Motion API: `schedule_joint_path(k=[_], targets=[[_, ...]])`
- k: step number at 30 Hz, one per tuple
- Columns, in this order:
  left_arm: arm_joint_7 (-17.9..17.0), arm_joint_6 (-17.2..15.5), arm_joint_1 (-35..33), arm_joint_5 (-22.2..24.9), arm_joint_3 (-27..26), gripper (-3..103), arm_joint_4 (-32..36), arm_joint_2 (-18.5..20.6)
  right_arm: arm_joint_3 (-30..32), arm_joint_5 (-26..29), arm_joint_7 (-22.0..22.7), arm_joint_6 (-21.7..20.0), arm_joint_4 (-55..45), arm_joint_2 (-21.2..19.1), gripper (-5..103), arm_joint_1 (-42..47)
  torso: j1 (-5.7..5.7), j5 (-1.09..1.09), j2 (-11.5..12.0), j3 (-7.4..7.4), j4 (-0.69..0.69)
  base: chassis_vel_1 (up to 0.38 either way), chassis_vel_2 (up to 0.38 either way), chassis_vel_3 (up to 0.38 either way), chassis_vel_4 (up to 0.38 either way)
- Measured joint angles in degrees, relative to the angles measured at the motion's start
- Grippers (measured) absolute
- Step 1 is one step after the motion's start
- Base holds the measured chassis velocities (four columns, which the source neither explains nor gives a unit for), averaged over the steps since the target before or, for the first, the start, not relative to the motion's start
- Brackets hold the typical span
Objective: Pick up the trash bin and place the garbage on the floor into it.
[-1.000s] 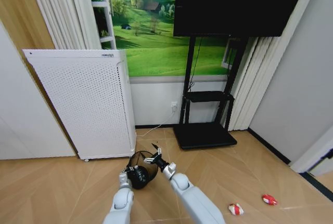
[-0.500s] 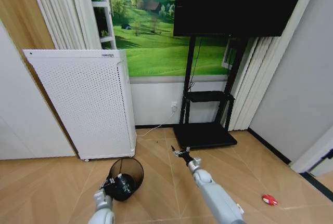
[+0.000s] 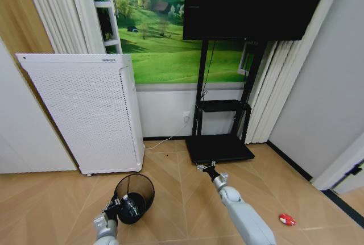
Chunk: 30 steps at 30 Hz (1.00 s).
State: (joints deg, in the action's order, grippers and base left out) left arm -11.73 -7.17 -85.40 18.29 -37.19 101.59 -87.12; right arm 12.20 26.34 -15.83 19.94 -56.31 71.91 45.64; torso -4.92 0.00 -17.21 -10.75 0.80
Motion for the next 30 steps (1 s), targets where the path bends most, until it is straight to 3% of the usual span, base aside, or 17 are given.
schedule_joint_path(k=[10,18,20,22,24,26,29,30], targets=[[0.02,-0.02,-0.03,-0.29,0.21,6,-0.33,0.32,0.76,-1.21,-0.26,1.10,0.41,0.00,100,0.58,0.00,0.03,0.00,0.00,0.00,-0.292,-0.288,0.280,0.298],[0.00,-0.03,-0.35,-0.36,0.34,6,0.28,0.22,1.79,-6.91,0.08,3.72,2.85,-0.05,100,0.67,0.00,0.02,0.00,0.00,0.02,-0.265,-0.280,0.271,0.222],[0.20,-0.03,-0.76,-0.35,0.41,6,0.75,0.09,3.05,-12.71,0.40,7.54,6.18,0.25,100,0.15,-0.01,-0.01,0.01,-0.01,0.04,-0.071,-0.108,0.080,0.007],[0.20,-0.03,-0.86,-0.35,0.40,6,0.85,0.09,3.30,-13.88,-0.01,8.32,6.81,0.25,100,0.19,-0.01,0.00,0.00,-0.01,0.03,0.020,-0.052,0.053,0.038],[0.19,0.19,-2.79,0.13,-0.24,6,2.63,-0.01,4.23,-18.79,-3.73,11.98,10.77,-0.57,100,3.49,-0.01,0.01,0.00,0.00,-0.04,0.064,0.049,-0.040,-0.010],[0.09,0.31,-4.13,0.42,-0.78,6,3.57,-0.10,4.45,-19.33,-5.46,12.64,12.09,-1.12,100,5.90,0.00,0.04,0.00,0.00,-0.01,0.087,0.068,-0.052,-0.070],[-0.15,2.02,-8.83,1.20,-2.09,6,4.49,-0.12,5.39,-23.83,-7.11,16.21,15.83,-2.01,100,10.22,0.00,-0.01,0.00,0.01,0.02,0.065,0.062,-0.091,-0.076],[0.58,3.44,-10.70,1.22,-2.51,6,3.59,-0.10,6.40,-26.60,-7.09,19.19,19.32,-1.20,100,10.16,0.00,-0.01,0.00,0.01,-0.01,0.000,0.000,0.000,0.000]])
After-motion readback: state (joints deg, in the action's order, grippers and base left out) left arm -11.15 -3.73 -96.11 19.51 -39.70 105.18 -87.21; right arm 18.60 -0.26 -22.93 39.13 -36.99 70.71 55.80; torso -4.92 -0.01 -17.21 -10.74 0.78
